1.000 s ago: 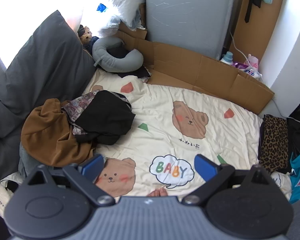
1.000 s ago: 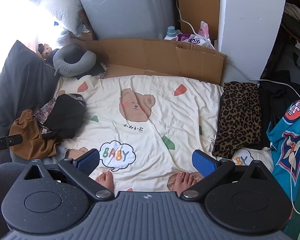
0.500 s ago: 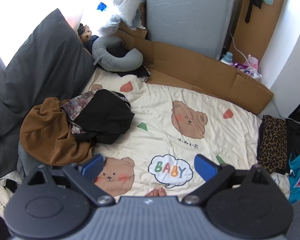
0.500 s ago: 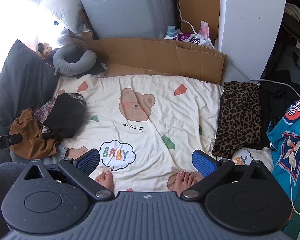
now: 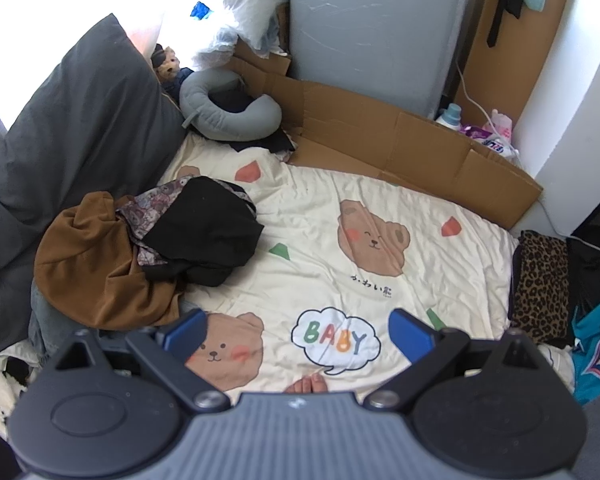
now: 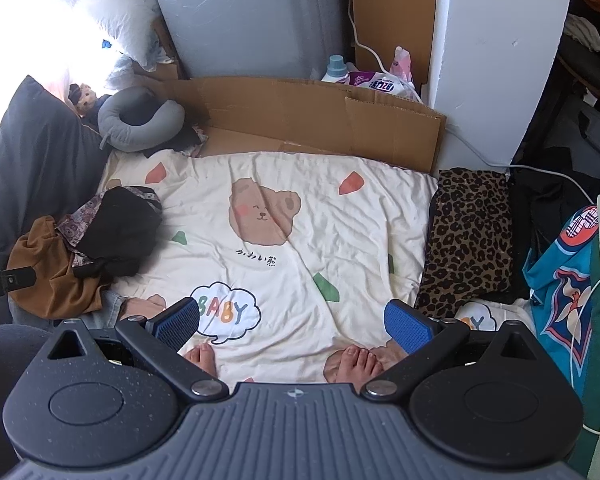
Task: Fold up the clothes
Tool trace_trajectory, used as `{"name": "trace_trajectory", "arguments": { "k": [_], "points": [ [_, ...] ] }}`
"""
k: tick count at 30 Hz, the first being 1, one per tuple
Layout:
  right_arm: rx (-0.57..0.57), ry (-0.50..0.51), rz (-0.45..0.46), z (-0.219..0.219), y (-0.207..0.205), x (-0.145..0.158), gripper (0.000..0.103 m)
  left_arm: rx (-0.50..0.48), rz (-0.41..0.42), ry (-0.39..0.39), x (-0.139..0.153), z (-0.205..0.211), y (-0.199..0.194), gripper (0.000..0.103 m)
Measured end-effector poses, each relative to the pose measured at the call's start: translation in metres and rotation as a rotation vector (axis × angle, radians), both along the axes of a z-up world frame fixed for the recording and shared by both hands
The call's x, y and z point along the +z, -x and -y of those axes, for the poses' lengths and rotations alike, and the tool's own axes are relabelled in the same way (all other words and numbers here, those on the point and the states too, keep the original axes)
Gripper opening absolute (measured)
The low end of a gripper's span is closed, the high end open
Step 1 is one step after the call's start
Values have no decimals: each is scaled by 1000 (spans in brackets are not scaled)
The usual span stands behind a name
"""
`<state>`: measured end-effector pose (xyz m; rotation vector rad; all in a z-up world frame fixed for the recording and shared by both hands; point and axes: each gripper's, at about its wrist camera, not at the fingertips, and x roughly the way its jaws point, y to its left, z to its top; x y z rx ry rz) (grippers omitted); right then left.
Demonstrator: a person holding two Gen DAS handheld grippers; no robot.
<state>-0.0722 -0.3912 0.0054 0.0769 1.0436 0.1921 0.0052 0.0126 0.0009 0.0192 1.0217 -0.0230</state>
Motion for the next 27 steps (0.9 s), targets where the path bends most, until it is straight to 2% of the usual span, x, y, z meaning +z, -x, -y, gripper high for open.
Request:
{"name": "trace_trajectory", "arguments": {
  "k": [12,16,27],
  "points": [
    [-17,40,-2,-3,-1,3,102,-5,-44,56,-2,-7,-6,98],
    [-9,43,25,-5,-2,7,102,-4,-57,89,-1,-10,-7,98],
    [3,20,36,-10,-14,10,102,-7,-22,86,8,-20,-17,98]
  ]
}}
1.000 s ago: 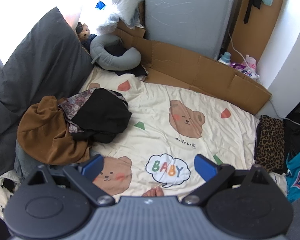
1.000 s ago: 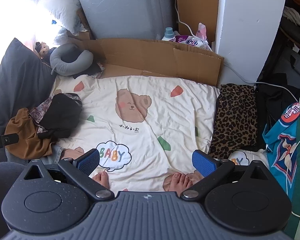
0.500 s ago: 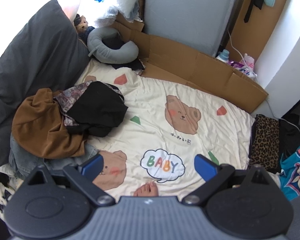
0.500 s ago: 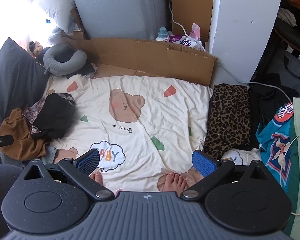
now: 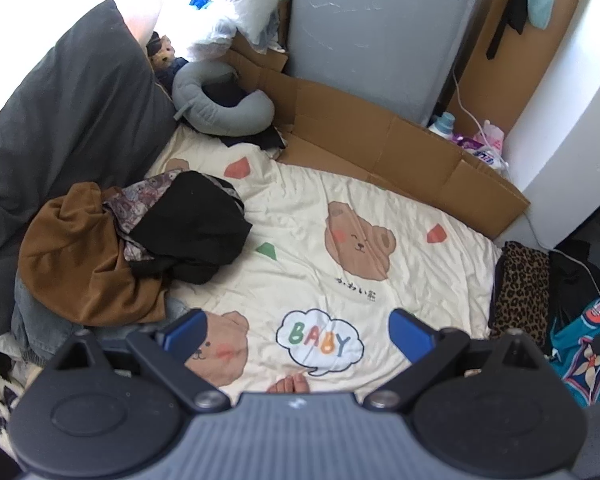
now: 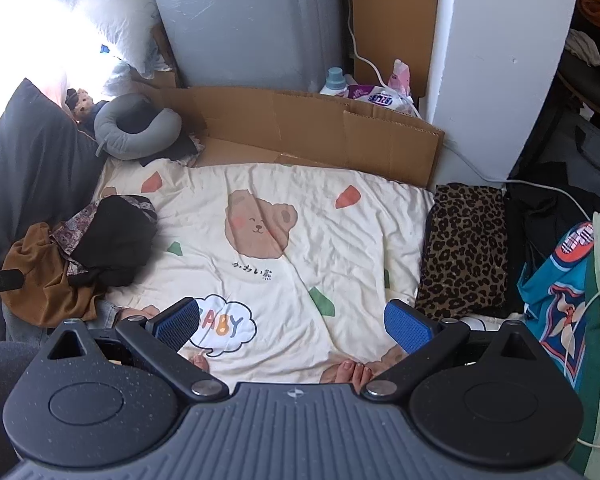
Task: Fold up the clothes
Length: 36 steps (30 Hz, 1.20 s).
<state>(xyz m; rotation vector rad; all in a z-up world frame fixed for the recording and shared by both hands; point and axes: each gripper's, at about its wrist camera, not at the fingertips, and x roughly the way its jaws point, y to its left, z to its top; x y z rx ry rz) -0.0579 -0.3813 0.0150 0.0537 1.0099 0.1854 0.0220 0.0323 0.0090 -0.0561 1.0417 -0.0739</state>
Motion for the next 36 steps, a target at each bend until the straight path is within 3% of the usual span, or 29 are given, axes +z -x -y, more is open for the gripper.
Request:
{"name": "trace_trajectory", "arguments": {
  "k": [12,22,31,36],
  "points": [
    [9,-59,40,-5,-23,4,102,8,40,8,2,-28,-22,98],
    [51,-25,63,-19,-48,-1,102,38,50,4,-8,-50,-40,98],
    [93,-89,65,-28,-74,-12,102,17,69,21,-22,-70,-56,97],
    [149,-127,67,-35,-89,-19,102,69,80,9,-33,-85,-65,95]
  ]
}}
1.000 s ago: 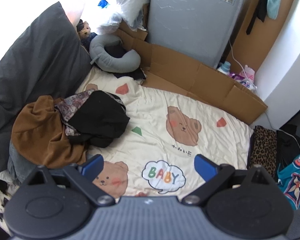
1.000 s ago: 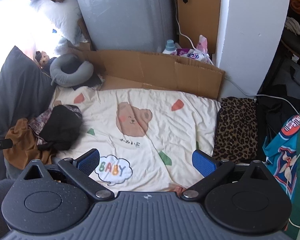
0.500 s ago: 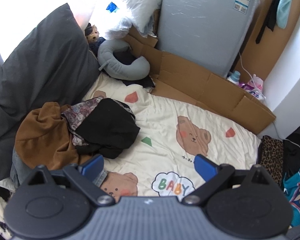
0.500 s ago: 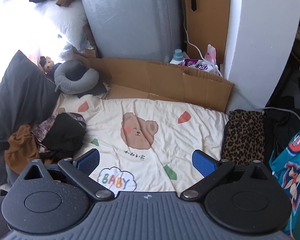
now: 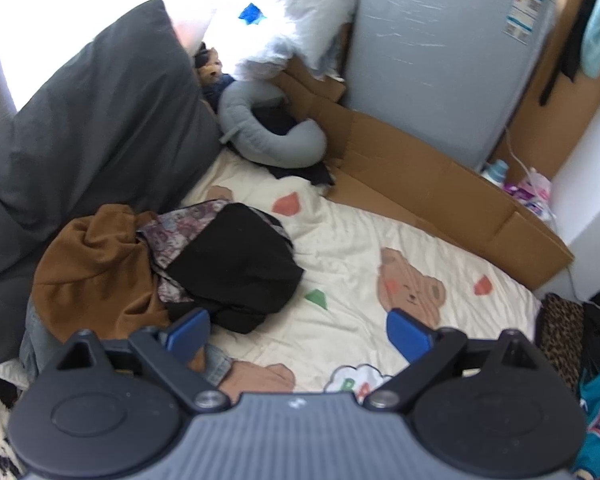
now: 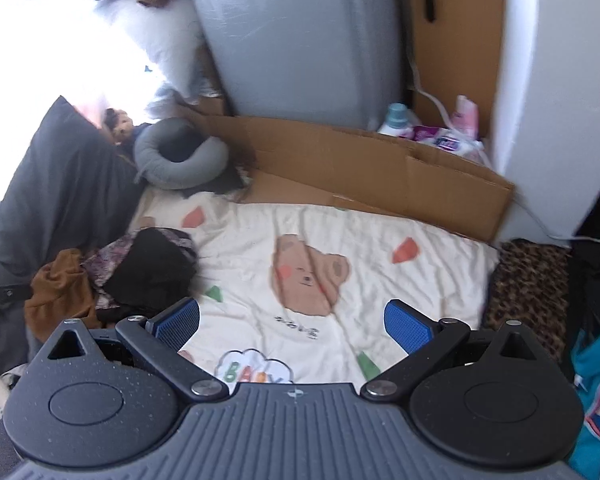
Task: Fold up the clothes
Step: 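Move the left tool toward the black garment with bear-print lining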
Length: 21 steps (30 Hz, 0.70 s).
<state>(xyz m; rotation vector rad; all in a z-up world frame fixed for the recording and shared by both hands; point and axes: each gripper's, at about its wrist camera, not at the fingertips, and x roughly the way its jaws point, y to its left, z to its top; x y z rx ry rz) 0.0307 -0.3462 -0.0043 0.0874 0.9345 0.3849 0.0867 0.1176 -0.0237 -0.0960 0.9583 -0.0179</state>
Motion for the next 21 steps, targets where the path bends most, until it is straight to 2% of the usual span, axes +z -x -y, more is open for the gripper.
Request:
{"name": "trace_trajectory", "arguments": {
  "k": [10,18,21],
  "points": [
    [59,2,-37,-19,-43,-28,102,96,23,-7,-26,-38,-18,87],
    [118,-12,-80,-34,-71,-53,102,136,43,-14,-50,-59,-30,83],
    [146,19,-78,-46,-78,-66,102,142,48,-8,-59,-64,-37,82]
  ]
}}
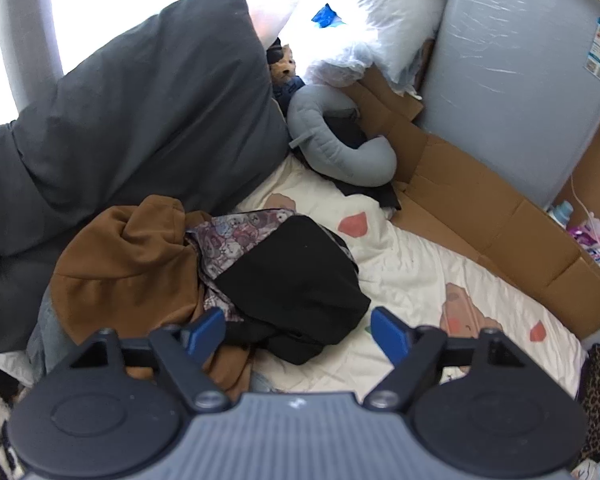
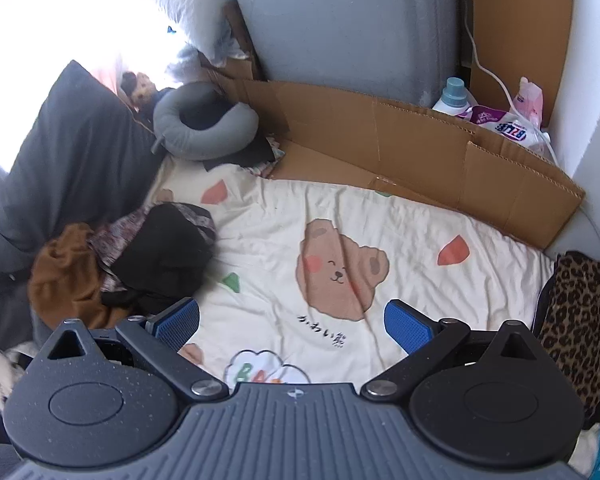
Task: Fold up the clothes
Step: 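Move the left tool toward the black garment with bear-print lining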
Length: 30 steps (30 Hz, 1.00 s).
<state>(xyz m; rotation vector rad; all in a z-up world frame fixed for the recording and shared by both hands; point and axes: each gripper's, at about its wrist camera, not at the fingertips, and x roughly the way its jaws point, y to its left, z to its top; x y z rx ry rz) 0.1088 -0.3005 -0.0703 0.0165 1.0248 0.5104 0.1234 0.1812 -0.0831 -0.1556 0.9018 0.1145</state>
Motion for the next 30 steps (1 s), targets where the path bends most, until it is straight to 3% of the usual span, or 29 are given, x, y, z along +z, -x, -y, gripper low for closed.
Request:
{"name": "trace_trajectory", "arguments": {
  "k": [9,25,30],
  "points": [
    [55,-18,0,-18,-7,-29,102,12,7,-18,-35,-7,-20,74],
    [136,-32,42,-49,-17,-84,101,42,-25,3,-128,-9,-36,73],
    [136,-28,37,-51,-22,-108,92,41,-22,5,-149,-11,-39,73]
  ]
}}
